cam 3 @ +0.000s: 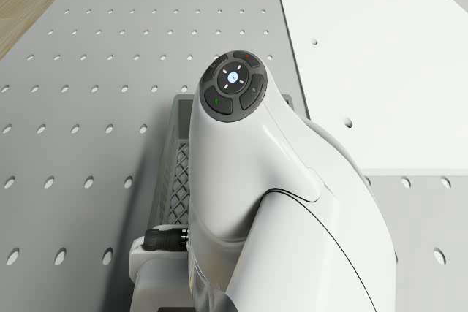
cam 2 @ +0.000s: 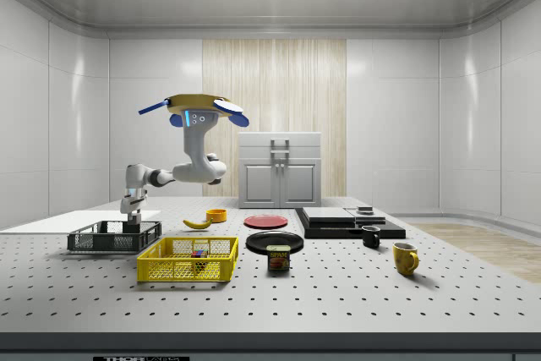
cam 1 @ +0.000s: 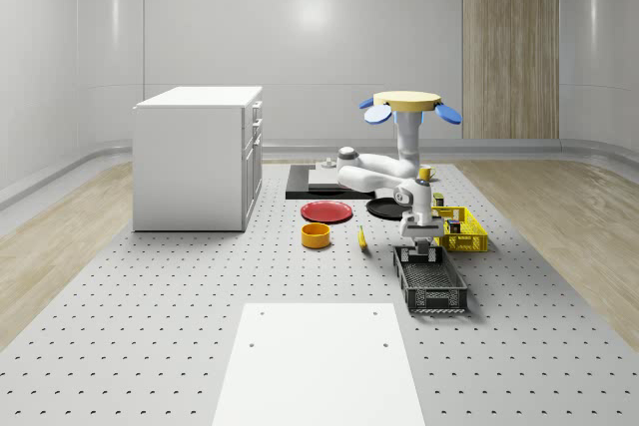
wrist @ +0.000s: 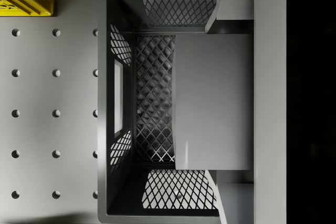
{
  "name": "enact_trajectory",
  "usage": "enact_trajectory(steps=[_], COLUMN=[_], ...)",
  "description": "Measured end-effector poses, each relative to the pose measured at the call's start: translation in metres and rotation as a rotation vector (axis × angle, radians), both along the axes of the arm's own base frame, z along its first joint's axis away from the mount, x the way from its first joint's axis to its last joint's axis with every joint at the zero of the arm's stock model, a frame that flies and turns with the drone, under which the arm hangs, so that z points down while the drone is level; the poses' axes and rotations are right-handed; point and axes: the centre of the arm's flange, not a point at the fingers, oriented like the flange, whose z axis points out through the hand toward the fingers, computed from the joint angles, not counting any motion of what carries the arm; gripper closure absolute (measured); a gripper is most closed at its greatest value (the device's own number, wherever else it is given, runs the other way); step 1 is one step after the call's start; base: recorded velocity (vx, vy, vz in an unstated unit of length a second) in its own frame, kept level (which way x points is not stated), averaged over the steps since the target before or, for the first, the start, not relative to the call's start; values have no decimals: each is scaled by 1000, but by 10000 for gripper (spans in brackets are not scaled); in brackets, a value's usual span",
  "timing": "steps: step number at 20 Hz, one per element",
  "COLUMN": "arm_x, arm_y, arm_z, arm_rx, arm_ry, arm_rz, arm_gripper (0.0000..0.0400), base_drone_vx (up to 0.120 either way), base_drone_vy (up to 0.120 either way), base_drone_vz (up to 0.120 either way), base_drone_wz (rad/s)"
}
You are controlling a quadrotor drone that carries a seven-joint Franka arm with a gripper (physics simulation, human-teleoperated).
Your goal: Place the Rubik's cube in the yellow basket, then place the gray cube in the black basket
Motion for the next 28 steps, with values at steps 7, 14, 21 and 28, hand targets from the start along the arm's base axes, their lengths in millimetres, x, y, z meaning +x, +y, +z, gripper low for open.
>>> enact_trajectory(steps=[7,14,21,28], arm_x=[0,0,0,0], arm_y=[0,0,0,0], arm_z=[2,28,50,51], arm_rx=[0,0,0,0], arm_ry=[0,0,0,0], arm_rz=[0,0,0,0], arm_gripper=[150,150,150,31], base_drone_vx=[74,0,0,0], base_drone_vy=[0,0,0,0], base_drone_vz=[-40,0,0,0], base_drone_wz=[0,0,0,0])
